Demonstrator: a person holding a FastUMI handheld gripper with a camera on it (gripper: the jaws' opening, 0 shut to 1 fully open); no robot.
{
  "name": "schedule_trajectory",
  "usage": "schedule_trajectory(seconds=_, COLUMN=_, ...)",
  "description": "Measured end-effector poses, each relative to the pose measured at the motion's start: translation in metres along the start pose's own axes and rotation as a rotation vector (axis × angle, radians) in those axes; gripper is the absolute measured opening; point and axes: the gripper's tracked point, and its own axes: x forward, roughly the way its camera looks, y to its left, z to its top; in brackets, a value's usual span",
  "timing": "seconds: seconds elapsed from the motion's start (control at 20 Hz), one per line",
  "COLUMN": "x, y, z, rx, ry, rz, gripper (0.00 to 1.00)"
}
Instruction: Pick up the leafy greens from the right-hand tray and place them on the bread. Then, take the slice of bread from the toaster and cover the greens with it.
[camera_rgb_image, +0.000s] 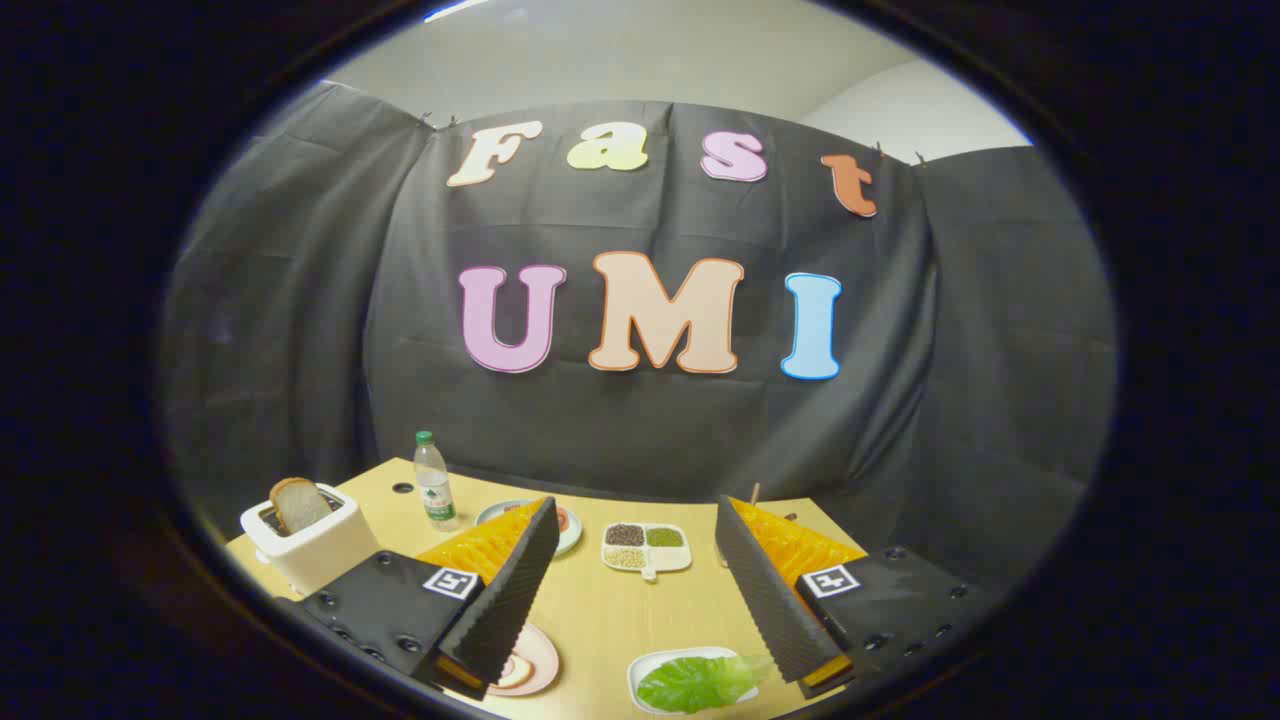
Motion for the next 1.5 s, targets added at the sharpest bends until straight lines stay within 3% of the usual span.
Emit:
schedule_trajectory(seconds=0.75, x=-0.011, y=0.009, z=-0.014, rx=0.02, ry=0.035, rz=0.025, gripper=0.99)
schedule_trajectory(seconds=1.05, x=-0.025, y=0.009, z=-0.049, rx=0.201, ry=0.18, rz=0.015, gripper=0.99)
schedule_trajectory(seconds=1.25, x=-0.034, y=-0.01, z=-0.087, rx=0.375, ry=0.264, rz=-0.06, gripper=0.99)
schedule_trajectory(seconds=1.5, x=-0.046, y=-0.05, z=-0.156, rx=0.461, ry=0.39, rz=-0.18, gripper=0.99)
